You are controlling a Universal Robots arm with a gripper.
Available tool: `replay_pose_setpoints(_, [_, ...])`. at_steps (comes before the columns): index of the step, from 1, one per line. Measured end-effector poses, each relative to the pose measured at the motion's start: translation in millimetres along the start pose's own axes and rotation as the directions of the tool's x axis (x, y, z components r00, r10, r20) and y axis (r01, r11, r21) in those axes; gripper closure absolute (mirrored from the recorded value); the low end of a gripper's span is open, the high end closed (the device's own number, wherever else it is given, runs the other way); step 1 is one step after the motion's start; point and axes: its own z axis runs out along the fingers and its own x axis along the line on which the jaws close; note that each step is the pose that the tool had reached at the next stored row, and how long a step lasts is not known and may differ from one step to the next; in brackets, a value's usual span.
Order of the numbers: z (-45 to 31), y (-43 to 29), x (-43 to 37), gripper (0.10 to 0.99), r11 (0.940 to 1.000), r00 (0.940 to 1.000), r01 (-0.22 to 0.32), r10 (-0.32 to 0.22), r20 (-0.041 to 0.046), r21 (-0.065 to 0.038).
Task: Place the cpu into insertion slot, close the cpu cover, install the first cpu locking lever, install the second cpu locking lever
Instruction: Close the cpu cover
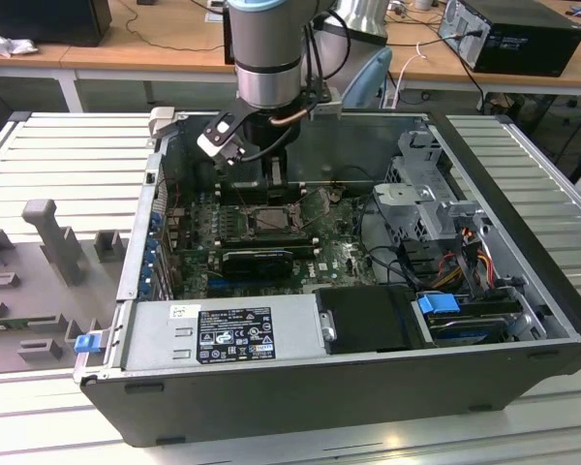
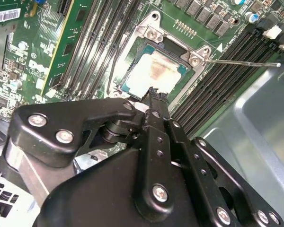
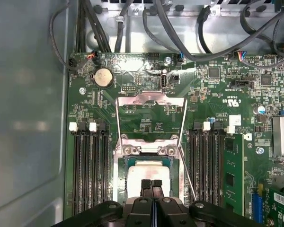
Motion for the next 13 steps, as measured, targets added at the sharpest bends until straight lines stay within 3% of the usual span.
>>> replay_pose_setpoints(2, [0.6, 7.8, -0.3, 0.98, 1.0, 1.0, 0.0, 0.0, 0.0001, 0.003])
replay_pose_setpoints(3, [1.3, 16.2, -0.4, 0.98, 1.0, 1.0, -0.001, 0.001, 0.0002, 0.009])
replay_pose_setpoints(4, [-3.5, 16.6, -0.3, 0.98, 1.0, 1.0, 0.0, 0.0, 0.0001, 0.009])
replay_pose_setpoints(5, [-16.2, 17.7, -0.1, 0.98, 1.0, 1.0, 0.0, 0.0, -0.0001, 0.009])
replay_pose_setpoints(6, [-23.8, 18.4, -0.1, 0.98, 1.0, 1.0, 0.0, 0.0, 0.0, 0.009])
replay_pose_setpoints(7, [-27.9, 18.8, 0.0, 0.98, 1.0, 1.0, 0.0, 0.0, 0.0, 0.009])
replay_pose_setpoints(9, [-30.4, 20.2, 0.0, 0.98, 1.0, 1.0, 0.0, 0.0, -0.0009, 0.01])
replay_pose_setpoints(13, [-29.5, 32.9, -0.1, 0.98, 0.9998, 0.9999, 0.011, -0.011, -0.0025, 0.018])
